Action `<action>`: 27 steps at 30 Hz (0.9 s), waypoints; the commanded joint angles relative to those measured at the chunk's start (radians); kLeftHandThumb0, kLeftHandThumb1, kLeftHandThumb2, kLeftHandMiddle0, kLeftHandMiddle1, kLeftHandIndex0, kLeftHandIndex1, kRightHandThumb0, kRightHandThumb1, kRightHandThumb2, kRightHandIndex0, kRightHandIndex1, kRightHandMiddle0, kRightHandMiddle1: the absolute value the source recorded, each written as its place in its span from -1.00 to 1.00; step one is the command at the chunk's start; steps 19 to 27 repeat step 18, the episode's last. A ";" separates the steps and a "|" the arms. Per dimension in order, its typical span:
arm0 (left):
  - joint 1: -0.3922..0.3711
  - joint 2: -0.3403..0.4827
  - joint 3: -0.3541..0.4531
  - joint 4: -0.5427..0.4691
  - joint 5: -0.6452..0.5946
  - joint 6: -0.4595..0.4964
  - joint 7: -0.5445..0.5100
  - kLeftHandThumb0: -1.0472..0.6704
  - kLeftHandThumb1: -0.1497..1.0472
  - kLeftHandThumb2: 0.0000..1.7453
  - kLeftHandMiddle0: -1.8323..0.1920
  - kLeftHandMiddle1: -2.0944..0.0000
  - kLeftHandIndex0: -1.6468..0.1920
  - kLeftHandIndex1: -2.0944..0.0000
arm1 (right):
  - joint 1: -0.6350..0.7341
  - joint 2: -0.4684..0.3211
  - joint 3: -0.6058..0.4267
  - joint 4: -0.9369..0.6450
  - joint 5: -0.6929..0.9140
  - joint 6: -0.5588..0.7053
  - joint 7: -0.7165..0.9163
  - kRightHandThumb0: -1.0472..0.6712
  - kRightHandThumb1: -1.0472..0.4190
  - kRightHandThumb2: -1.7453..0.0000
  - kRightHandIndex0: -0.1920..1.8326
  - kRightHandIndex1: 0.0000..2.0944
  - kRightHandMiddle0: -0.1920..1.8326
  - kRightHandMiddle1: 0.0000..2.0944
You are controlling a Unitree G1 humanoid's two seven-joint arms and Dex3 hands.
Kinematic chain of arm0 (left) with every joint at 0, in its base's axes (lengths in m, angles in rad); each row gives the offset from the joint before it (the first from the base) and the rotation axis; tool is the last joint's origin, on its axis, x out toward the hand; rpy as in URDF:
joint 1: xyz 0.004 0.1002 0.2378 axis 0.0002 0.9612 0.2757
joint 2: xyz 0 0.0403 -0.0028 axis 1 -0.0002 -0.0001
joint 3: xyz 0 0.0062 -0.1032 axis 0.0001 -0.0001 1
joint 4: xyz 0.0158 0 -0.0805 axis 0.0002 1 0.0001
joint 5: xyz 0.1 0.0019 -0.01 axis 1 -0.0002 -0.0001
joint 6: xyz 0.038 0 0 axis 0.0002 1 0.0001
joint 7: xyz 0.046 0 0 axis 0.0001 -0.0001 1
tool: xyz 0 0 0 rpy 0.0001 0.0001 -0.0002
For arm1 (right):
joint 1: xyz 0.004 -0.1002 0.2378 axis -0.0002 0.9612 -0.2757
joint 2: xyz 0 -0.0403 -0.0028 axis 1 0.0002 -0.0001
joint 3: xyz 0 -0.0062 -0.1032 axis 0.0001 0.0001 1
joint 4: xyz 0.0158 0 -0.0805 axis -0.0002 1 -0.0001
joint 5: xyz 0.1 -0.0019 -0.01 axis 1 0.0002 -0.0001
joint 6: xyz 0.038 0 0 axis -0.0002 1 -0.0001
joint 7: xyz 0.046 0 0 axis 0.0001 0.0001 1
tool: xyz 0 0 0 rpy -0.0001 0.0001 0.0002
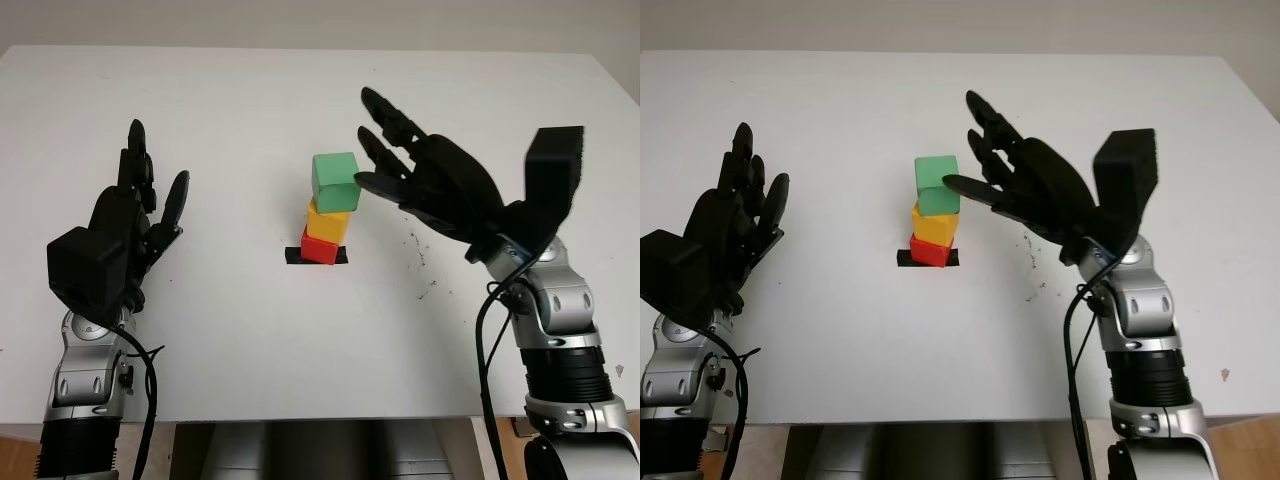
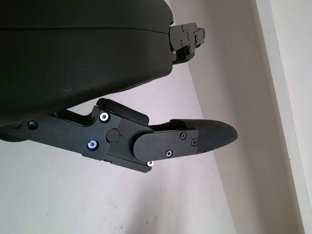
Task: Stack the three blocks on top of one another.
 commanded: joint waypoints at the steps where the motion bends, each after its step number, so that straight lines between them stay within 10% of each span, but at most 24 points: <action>1: 0.001 0.007 0.009 0.002 -0.006 -0.011 -0.006 -0.58 1.00 -0.44 0.99 0.95 0.98 0.95 | 0.018 0.005 -0.036 -0.031 0.000 -0.036 -0.050 -0.90 -0.94 0.87 -1.00 -1.00 -1.00 -1.00; 3: -0.005 0.011 0.012 0.013 -0.007 -0.017 -0.008 -0.60 1.00 -0.43 0.99 0.95 0.98 0.95 | 0.022 0.032 -0.064 -0.026 -0.002 -0.064 -0.120 -0.83 -0.99 0.43 -1.00 -1.00 -1.00 -1.00; 7: -0.014 0.015 0.017 0.024 -0.008 -0.020 -0.008 -0.62 1.00 -0.41 0.99 0.95 0.98 0.95 | 0.019 0.065 -0.088 0.028 -0.025 -0.126 -0.225 -0.78 -1.00 0.18 -1.00 -1.00 -1.00 -1.00; 27: -0.017 -0.010 0.038 0.032 -0.045 -0.050 0.008 -0.61 1.00 -0.45 0.96 0.94 0.96 0.94 | 0.018 0.123 -0.093 0.169 -0.039 -0.164 -0.348 -0.69 -1.00 0.07 -1.00 -1.00 -1.00 -1.00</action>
